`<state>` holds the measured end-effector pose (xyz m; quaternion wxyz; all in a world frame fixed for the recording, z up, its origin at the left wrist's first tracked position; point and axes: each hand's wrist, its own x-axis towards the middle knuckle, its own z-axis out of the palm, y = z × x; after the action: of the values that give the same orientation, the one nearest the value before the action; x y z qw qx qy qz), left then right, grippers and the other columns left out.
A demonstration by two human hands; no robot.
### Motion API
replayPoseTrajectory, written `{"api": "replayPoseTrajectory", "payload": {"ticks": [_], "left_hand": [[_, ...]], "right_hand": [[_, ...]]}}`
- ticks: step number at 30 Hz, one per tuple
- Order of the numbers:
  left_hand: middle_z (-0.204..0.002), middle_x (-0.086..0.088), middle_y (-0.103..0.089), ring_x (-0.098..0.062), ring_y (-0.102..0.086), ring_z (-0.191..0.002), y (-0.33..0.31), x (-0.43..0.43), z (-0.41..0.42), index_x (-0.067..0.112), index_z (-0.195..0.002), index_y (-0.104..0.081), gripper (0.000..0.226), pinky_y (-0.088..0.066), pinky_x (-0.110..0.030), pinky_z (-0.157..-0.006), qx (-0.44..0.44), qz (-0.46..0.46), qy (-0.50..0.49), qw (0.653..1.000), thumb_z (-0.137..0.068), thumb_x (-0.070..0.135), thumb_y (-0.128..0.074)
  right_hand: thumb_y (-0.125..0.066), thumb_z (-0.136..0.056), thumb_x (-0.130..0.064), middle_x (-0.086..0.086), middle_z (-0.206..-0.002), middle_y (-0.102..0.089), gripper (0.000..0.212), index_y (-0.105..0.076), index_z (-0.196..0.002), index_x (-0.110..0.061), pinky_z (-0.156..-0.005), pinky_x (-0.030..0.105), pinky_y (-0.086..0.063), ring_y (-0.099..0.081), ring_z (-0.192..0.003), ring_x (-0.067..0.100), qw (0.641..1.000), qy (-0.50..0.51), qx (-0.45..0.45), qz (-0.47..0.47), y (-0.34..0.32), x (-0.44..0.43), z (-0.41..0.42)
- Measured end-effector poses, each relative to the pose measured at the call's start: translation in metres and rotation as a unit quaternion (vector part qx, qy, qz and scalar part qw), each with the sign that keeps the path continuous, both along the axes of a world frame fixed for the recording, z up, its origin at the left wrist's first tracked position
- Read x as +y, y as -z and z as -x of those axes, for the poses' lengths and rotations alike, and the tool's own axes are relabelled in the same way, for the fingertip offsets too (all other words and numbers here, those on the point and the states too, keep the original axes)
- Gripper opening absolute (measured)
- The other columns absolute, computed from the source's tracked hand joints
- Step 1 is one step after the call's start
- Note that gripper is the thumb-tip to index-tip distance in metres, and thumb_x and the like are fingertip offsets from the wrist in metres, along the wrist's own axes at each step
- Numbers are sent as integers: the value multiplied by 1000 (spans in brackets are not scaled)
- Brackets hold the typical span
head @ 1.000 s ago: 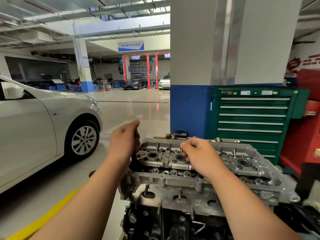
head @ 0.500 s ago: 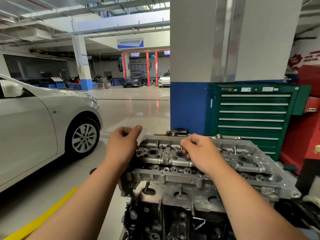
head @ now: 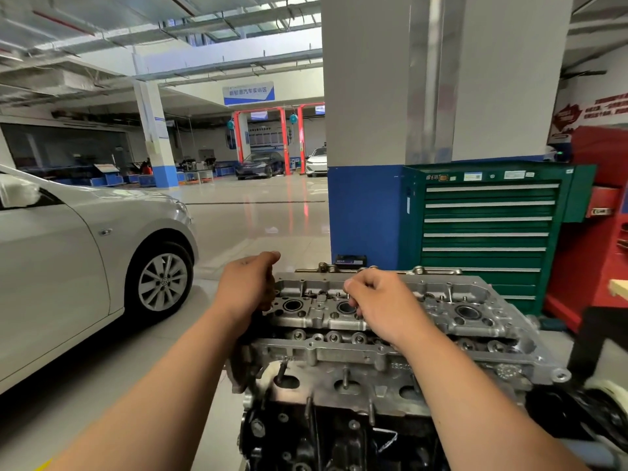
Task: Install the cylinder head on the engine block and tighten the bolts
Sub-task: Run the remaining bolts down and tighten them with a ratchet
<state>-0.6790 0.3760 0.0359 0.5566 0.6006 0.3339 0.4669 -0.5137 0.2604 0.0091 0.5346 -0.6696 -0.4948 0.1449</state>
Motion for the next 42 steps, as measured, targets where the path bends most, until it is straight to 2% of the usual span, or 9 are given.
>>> {"api": "replayPoseTrajectory", "payload": {"ticks": [5, 9, 12, 18, 26, 31, 34, 37, 42], "left_hand": [[-54, -7, -29, -19, -25, -49, 2, -3, -7, 17, -56, -31, 43, -26, -29, -48, 4, -72, -134, 988, -89, 27, -58], [-57, -9, -35, -19, -30, -53, -21, -7, -13, 7, -59, -39, 38, -28, -35, -52, -77, -149, -232, 958, -82, 31, -57], [-47, -1, -41, -17, -35, -44, -64, 5, -22, 14, -62, -45, 28, -31, -25, -43, -154, -115, -181, 964, -81, 31, -57], [-54, 0, -35, -19, -29, -50, -31, 38, -43, 15, -70, -41, 27, -26, -28, -49, -59, -53, -129, 988, -91, 25, -55], [-52, 10, -51, -13, -42, -50, -1, 53, -53, 20, -73, -55, 18, -34, -27, -51, -12, -138, -97, 986, -85, 32, -51], [-74, 2, -54, -18, -50, -65, 1, 56, -50, 32, -87, -52, 10, -41, -33, -64, -42, -137, -141, 980, -81, 28, -46], [-69, 3, -50, -13, -48, -55, 2, 57, -50, 26, -83, -52, 8, -39, -31, -59, -56, -110, -135, 983, -83, 23, -44], [-68, 4, -49, -9, -46, -49, 0, 53, -52, 23, -82, -52, 12, -38, -25, -53, -62, -98, -131, 985, -88, 17, -44], [-74, 6, -46, -13, -46, -64, -2, 58, -41, 16, -94, -51, 9, -40, -24, -61, -51, -77, -146, 985, -95, 14, -42]], "right_hand": [[-56, -92, -34, -15, -62, -64, 21, -66, -74, -29, -61, 24, -45, -56, -58, 3, 1000, 0, 8, -2, 2, 3, -1], [-56, -92, -36, -17, -61, -63, 24, -64, -71, -29, -55, 19, -40, -53, -50, -5, 1000, 0, -7, 6, 5, 7, -4], [-55, -93, -36, -10, -59, -60, 25, -64, -72, -26, -44, 11, -36, -47, -44, -3, 1000, -3, -18, 11, 3, 8, -4], [-54, -93, -36, -17, -51, -55, 29, -63, -66, -29, -41, 8, -32, -45, -41, -6, 1000, -3, -14, 13, 0, 1, 0], [-54, -93, -40, -24, -62, -63, 17, -64, -81, -34, -41, 9, -33, -50, -43, -9, 999, -9, -23, 24, 1, 4, -2], [-57, -92, -31, -13, -49, -56, 23, -64, -71, -26, -38, 12, -34, -42, -36, -3, 998, -27, -41, 51, -10, 12, 2], [-55, -91, -28, -14, -60, -61, 21, -64, -73, -23, -44, 16, -37, -50, -47, -3, 989, -48, -119, 76, -28, 36, 10], [-51, -92, -19, -1, -75, -64, 20, -68, -85, -12, -53, 25, -39, -54, -64, 13, 972, -70, -205, 93, -40, 75, 24], [-49, -90, -14, 21, -93, -68, 27, -68, -95, 4, -66, 34, -49, -62, -84, 33, 962, -101, -230, 111, -28, 117, 41]]}}
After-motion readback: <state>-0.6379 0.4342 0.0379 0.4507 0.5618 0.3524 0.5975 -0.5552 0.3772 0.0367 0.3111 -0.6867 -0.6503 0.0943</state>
